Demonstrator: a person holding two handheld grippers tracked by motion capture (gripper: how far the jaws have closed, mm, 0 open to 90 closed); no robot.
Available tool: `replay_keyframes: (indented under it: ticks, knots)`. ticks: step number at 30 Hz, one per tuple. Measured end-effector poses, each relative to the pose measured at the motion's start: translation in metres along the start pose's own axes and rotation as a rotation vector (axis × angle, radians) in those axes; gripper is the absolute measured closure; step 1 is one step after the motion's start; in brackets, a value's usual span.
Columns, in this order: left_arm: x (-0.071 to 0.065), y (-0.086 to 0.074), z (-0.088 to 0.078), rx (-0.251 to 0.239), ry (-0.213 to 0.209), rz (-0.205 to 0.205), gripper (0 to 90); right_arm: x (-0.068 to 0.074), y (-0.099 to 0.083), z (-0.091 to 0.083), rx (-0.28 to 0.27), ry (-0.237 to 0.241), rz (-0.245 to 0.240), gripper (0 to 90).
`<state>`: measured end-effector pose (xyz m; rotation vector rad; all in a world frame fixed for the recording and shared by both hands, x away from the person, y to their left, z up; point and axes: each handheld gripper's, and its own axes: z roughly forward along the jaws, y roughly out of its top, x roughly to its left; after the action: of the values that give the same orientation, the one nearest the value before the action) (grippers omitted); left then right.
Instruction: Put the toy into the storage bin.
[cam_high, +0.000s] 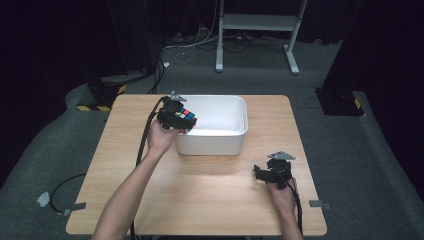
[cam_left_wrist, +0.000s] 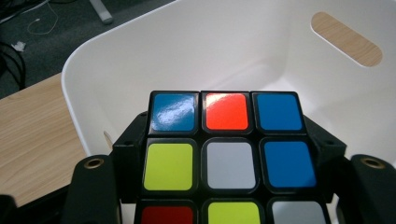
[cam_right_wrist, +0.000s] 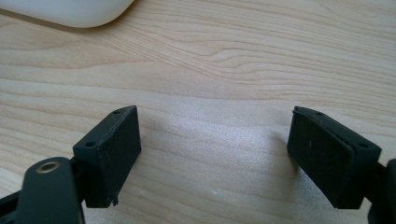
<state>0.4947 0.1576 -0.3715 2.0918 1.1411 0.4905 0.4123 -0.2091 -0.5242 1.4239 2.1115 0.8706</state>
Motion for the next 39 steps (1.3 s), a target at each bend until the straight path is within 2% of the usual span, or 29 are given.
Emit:
replay_keyframes:
  ticks: [5,12,15,33,39]
  knots:
    - [0.0024,-0.0043,0.0003,0.0,0.0,-0.015,33.8,0.0,0.0,0.0,0.0,0.0,0.0,17.4]
    - [0.0019,-0.006,0.002,0.006,0.003,-0.006,33.8,0.0,0.0,0.0,0.0,0.0,0.0,17.4]
    - [0.0021,-0.0083,0.0038,0.002,-0.004,-0.016,33.8,0.0,0.0,0.0,0.0,0.0,0.0,17.4]
    - [-0.0015,-0.0095,0.0092,0.037,0.005,0.005,33.3,0.0,0.0,0.0,0.0,0.0,0.0,17.4]
    - [-0.0015,-0.0088,0.0054,0.019,-0.002,-0.001,33.4,0.0,0.0,0.0,0.0,0.0,0.0,17.3]
